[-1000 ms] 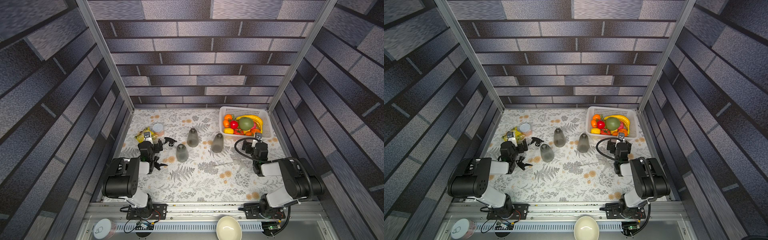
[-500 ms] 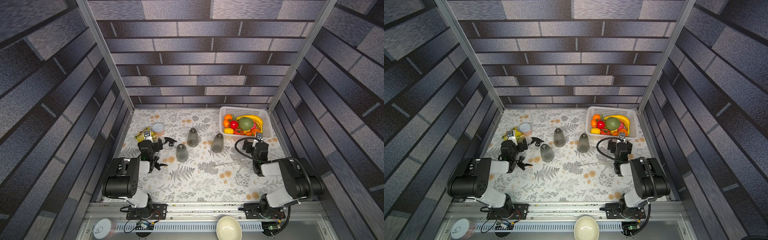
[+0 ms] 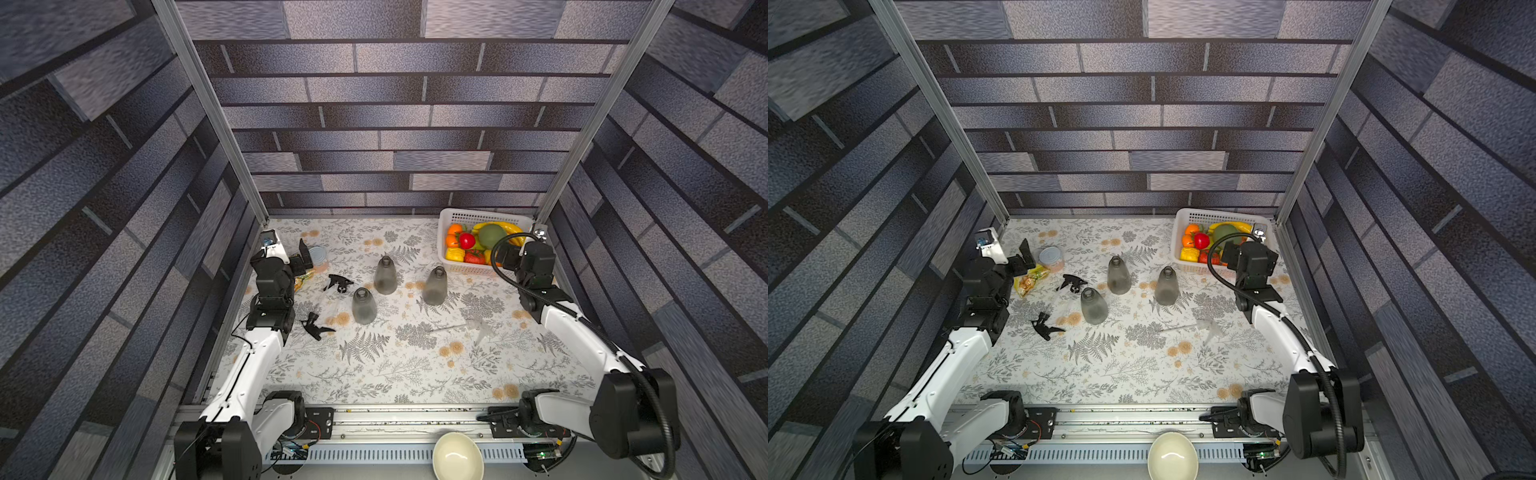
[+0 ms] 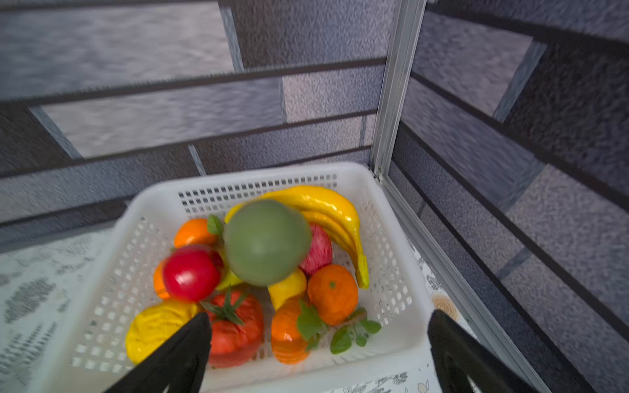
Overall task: Attach spray nozzles to spray bottles
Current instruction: Pick up the spray bottle from the center of the board.
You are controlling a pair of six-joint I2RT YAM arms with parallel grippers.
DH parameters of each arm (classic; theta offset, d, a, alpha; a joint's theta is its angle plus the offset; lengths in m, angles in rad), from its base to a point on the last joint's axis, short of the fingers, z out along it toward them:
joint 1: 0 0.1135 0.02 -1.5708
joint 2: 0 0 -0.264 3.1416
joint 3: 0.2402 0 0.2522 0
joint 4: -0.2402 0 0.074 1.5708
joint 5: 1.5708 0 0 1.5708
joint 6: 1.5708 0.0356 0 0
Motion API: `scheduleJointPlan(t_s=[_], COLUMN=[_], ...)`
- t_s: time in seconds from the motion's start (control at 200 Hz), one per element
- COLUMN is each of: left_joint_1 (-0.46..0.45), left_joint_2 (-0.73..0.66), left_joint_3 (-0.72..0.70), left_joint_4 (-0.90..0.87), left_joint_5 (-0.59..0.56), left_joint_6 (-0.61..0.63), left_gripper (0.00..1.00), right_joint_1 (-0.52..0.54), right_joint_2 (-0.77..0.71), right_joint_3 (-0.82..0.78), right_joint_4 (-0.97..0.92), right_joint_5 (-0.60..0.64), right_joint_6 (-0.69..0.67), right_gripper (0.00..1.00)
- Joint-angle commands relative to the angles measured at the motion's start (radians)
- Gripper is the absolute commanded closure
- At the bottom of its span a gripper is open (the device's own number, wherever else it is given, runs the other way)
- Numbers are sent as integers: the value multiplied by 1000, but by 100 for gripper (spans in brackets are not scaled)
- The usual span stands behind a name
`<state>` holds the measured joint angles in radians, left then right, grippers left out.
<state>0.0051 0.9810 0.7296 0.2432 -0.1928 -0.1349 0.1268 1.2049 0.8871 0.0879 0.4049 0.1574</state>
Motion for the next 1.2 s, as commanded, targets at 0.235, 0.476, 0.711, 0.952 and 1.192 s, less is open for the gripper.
scheduleJointPlan(t_s=[0.235,0.476,0.711,0.952,1.192], left_joint_1=[110,274,435,294,-33], left_joint_2=[-240,-200,-84,-85,9], left_joint_3=[-3,-68,-228,17,255], left_joint_4=[-134,-17,346,-198,-654], left_joint_5=[305,574,789,691,279], left_joint_6=[-505,-880,-1167,-821,-436], left_gripper=[0,0,0,0,0], right_joint_1=[5,9,76,152,166], right_joint_2=[-176,-157,-164,-123,-83], right_joint_3=[36,82,29,33,35], right_joint_4=[-330,-468,-503,-502,-458], right_joint_5=[-210,-430,-507,-428,-533], right_joint_6=[223,229,211,189,124], right_gripper=[2,12,17,26,7])
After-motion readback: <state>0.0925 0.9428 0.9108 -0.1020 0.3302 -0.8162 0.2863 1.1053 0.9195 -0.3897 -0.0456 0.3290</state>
